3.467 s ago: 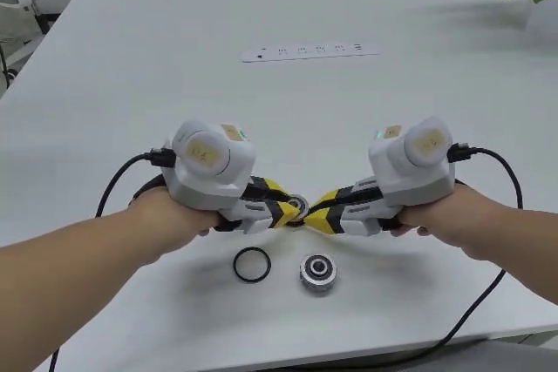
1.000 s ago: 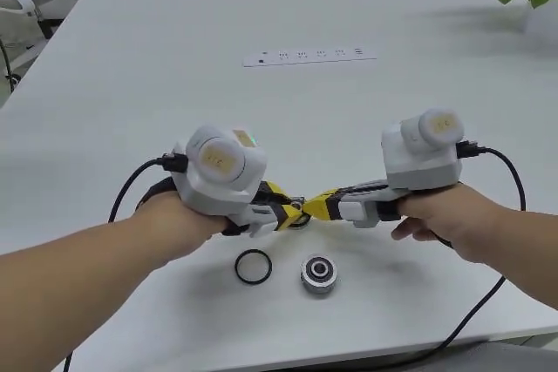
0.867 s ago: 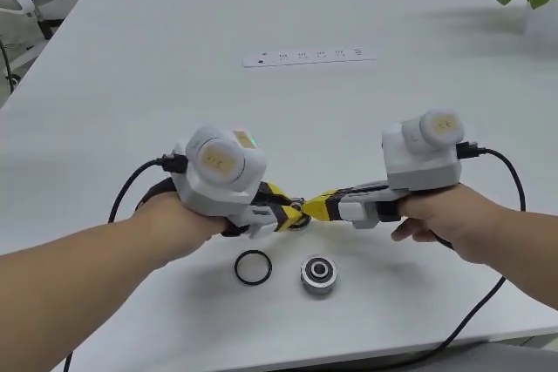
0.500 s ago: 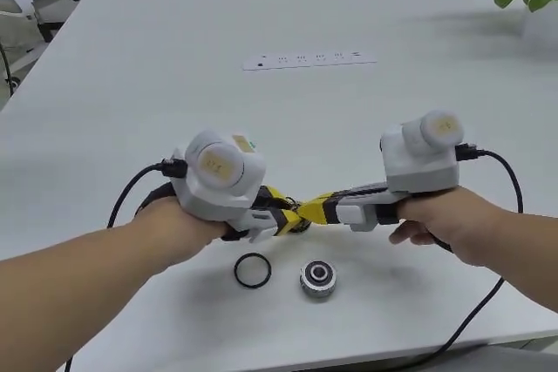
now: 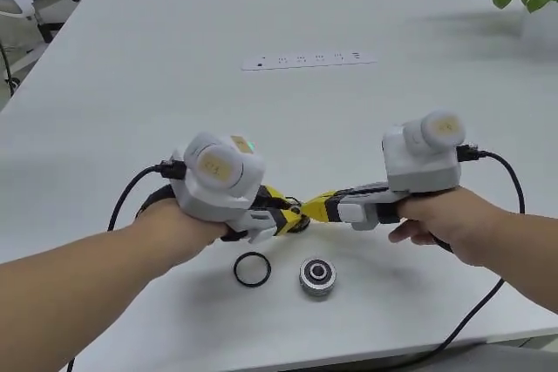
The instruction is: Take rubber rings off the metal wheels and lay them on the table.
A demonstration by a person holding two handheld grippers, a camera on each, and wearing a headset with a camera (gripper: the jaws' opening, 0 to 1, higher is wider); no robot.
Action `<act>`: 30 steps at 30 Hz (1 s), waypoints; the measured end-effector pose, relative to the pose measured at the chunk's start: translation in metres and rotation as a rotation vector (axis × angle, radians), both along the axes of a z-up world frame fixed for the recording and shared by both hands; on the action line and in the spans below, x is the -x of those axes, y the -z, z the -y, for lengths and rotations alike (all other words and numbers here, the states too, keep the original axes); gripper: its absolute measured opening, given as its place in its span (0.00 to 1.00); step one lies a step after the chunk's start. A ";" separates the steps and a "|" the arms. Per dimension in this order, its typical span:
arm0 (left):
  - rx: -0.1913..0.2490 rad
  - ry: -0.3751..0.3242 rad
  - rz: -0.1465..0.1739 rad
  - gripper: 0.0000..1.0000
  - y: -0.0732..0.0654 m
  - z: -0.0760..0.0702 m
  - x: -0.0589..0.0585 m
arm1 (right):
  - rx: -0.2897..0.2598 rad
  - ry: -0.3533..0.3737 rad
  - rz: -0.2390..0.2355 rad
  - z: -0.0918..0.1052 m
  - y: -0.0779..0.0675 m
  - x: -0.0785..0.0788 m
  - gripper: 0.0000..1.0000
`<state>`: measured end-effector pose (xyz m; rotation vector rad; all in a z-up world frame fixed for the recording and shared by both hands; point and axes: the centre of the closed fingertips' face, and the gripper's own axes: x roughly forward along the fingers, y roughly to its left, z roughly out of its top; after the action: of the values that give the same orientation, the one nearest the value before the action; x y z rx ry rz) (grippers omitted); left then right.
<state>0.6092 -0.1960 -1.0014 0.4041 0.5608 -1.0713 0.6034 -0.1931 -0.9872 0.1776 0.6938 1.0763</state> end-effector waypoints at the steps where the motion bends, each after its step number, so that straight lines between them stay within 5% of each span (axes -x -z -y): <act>1: -0.001 0.002 -0.002 0.20 0.000 0.000 0.001 | 0.000 0.000 0.001 0.000 -0.001 0.000 0.00; 14: 0.058 0.006 -0.006 0.28 -0.022 -0.005 0.009 | -0.031 0.009 0.004 -0.002 -0.014 0.003 0.00; 30: 0.147 -0.013 0.043 0.40 -0.070 -0.025 0.025 | -0.079 0.008 0.014 -0.007 -0.040 0.014 0.00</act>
<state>0.5847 -0.1708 -0.9313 0.2932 0.4430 -1.0811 0.5890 -0.1859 -0.9472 0.2400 0.6379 1.0970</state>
